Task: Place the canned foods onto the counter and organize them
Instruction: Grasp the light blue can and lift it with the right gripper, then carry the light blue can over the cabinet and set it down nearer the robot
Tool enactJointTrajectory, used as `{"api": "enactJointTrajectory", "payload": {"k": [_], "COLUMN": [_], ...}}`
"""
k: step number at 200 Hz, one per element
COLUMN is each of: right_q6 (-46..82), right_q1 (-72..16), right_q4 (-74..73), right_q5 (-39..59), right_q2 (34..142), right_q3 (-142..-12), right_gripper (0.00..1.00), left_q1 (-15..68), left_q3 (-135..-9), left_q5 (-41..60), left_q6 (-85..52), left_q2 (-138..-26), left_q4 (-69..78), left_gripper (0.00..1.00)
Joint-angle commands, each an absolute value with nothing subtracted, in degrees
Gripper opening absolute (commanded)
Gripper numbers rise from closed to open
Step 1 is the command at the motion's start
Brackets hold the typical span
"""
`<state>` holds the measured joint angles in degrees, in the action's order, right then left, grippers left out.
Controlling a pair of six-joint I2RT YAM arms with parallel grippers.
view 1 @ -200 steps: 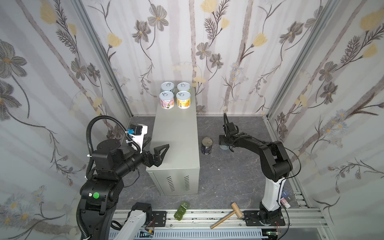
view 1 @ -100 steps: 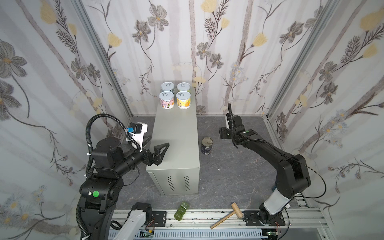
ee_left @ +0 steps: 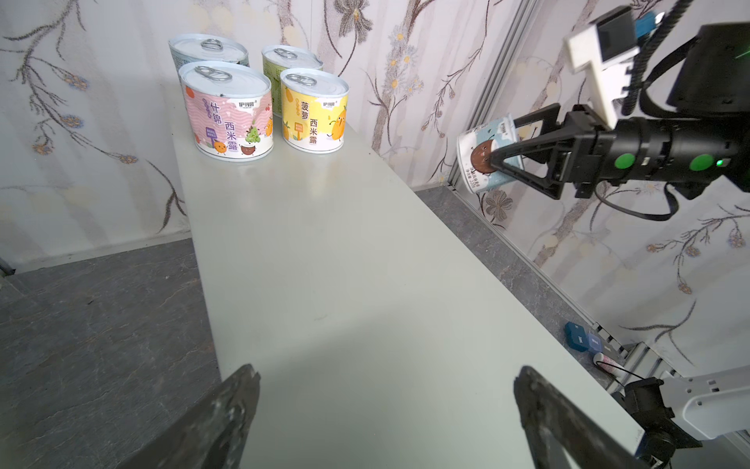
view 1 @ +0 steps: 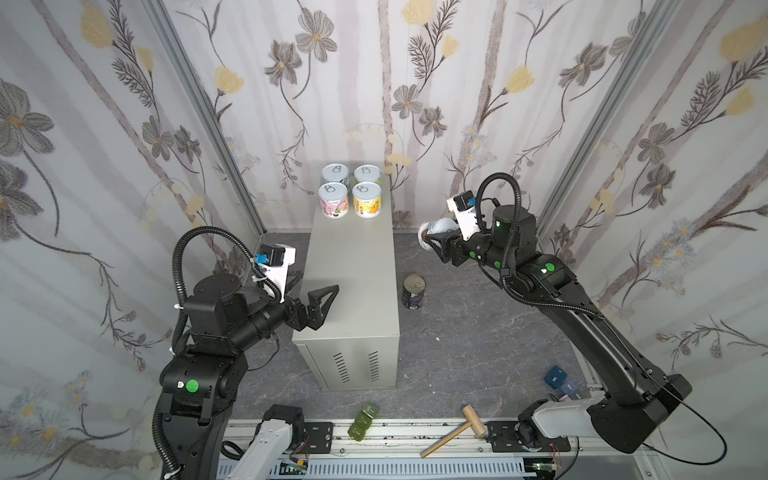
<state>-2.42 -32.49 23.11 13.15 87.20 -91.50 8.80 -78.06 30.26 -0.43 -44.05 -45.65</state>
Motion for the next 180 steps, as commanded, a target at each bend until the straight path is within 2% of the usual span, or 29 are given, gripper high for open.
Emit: {"api": "enactJointTrajectory", "payload": {"k": [1, 41, 88, 137, 180], "right_q6": [-5.2, -7.2, -9.1, -9.5, -8.8], "right_q1": [-34.5, -40.4, -46.1, -50.9, -53.0], "right_q4": [27.2, 40.1, 53.5, 57.1, 56.3], "right_q5": [21.4, 21.8, 16.0, 11.9, 10.2], "right_q2": [88.2, 96.2, 106.5, 112.8, 116.4], "right_q3": [-96.8, -110.6, -126.1, -133.8, -137.2], "right_gripper": [0.6, 0.6, 0.6, 0.7, 0.74], "left_q1": [8.8, 8.8, 8.8, 8.8, 8.8], "left_q3": [-77.6, -77.6, -77.2, -76.7, -76.4], "left_q5": [30.7, 30.9, 30.3, 30.4, 31.1], "left_q6": [-0.3, -0.5, 0.0, 0.0, -0.6], "left_q2": [-43.8, -43.4, -42.5, -42.1, -42.3], "left_q4": [-44.1, -43.9, -44.8, -44.6, -44.0], "left_gripper": [1.0, 1.0, 1.0, 1.0, 1.0]}}
